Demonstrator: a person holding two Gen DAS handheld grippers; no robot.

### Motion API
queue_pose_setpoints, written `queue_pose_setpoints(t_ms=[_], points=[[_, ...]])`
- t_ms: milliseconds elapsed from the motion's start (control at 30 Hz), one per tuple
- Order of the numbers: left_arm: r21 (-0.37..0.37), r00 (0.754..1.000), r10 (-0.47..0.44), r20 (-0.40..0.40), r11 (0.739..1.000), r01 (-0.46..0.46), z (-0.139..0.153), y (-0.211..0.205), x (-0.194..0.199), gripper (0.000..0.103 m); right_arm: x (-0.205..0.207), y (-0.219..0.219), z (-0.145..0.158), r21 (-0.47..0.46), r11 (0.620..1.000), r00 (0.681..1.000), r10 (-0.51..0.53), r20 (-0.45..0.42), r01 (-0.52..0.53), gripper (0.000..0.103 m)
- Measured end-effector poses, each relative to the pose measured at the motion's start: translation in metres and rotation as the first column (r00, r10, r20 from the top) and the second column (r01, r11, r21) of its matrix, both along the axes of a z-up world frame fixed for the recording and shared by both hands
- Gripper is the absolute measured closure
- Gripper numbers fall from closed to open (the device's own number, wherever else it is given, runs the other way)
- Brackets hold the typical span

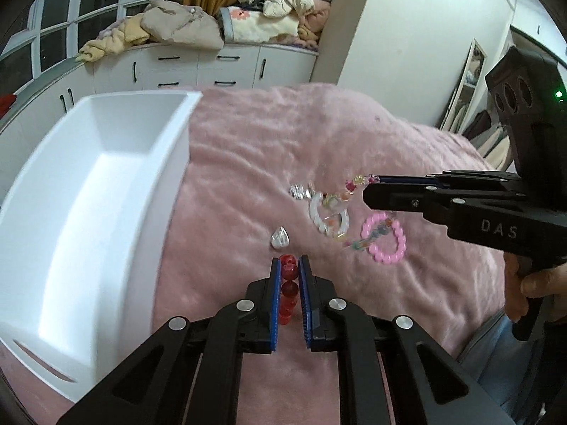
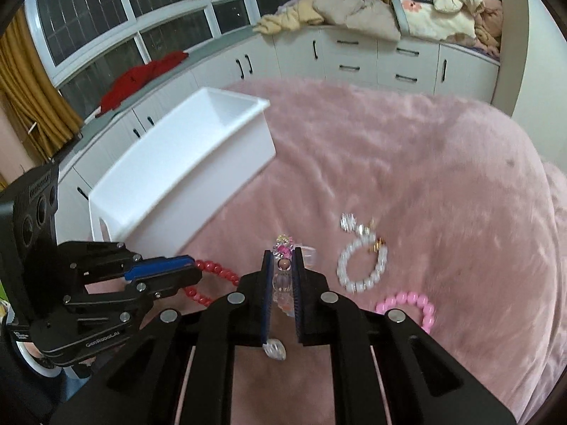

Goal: Organize jewelry
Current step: 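Lift both held bracelets and carry them over the white bin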

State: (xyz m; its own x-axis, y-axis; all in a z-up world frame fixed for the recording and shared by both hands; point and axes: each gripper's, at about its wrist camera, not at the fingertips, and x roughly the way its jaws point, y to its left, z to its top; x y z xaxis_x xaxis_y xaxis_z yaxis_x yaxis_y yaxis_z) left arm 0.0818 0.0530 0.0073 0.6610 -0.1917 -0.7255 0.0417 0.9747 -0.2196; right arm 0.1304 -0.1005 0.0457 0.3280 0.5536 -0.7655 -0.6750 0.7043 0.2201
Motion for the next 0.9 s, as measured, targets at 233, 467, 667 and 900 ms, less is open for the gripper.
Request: queue_pose_setpoints(t_ms=[233,467,667,900], points=[[-0.039,0.998,0.048,0.029,0.998,-0.047,0.036,0.034,-0.008,0.088,0.009,0.041,0.035,0.024,0.998,0.999,0.051,0.013,-0.051,0.092],[-0.046,0.993,0.106,0.059,0.994,-0.104,0.069,0.076,-0.017,0.088,0.016,0.101,0.064,0.081,0.991,0.994,0.104,0.028,-0.106,0.092],[-0.019,0.984,0.171,0.040,0.985,-0.170,0.080,0.118,-0.014,0.088,0.024,0.149,0.081,0.078,0.985,0.987,0.154,0.035,-0.156,0.092],[0.015,0.968,0.252,0.007,0.968,-0.252,0.074,0.162,-0.006,0.088,0.035,0.193,0.072,0.033,0.980,0.981,0.195,0.008,-0.195,0.092]])
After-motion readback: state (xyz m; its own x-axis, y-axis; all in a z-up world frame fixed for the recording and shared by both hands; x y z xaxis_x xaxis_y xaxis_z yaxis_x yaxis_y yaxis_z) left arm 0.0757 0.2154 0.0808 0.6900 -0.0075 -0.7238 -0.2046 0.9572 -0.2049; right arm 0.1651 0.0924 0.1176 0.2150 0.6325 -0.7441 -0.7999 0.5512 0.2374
